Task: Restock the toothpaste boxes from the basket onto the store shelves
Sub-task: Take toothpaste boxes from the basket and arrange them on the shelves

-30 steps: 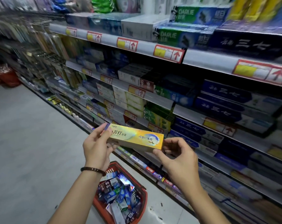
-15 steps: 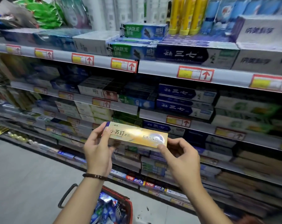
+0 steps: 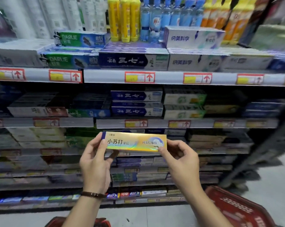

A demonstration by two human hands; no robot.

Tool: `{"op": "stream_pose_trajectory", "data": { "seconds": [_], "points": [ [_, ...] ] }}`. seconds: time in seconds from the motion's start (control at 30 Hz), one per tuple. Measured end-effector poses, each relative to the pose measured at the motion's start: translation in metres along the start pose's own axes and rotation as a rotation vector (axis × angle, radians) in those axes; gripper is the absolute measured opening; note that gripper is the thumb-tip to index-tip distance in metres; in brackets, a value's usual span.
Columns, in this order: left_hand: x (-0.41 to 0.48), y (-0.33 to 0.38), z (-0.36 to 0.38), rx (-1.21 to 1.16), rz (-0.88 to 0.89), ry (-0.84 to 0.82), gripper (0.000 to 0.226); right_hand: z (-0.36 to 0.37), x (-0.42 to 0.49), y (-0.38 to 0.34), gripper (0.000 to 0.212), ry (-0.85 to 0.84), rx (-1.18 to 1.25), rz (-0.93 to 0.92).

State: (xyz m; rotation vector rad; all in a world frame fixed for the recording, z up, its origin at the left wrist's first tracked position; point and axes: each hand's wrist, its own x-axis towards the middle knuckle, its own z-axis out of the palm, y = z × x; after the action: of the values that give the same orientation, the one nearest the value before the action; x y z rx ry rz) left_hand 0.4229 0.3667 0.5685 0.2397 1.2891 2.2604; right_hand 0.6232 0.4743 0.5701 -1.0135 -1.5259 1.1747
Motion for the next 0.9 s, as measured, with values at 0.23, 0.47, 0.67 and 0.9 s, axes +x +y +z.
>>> {"op": "stream_pose_trajectory", "data": {
  "seconds": [0.23, 0.47, 0.67, 0.9],
  "points": [
    [-0.009, -0.024, 0.033, 0.005, -0.099, -0.100, 0.028, -0.043, 0.010, 0.007, 0.021, 0.102, 0.030, -0.006],
    [-0.020, -0.050, 0.094, 0.006, -0.097, -0.171, 0.038, -0.095, 0.048, 0.019, 0.023, 0.163, 0.057, -0.044],
    [-0.030, -0.085, 0.157, 0.047, -0.070, -0.180, 0.030, -0.149, 0.094, 0.029, 0.022, 0.178, 0.072, -0.050],
    [-0.041, -0.113, 0.218, 0.081, -0.056, -0.240, 0.035, -0.206, 0.143, 0.039, 0.023, 0.222, 0.084, -0.082]
  ]
}}
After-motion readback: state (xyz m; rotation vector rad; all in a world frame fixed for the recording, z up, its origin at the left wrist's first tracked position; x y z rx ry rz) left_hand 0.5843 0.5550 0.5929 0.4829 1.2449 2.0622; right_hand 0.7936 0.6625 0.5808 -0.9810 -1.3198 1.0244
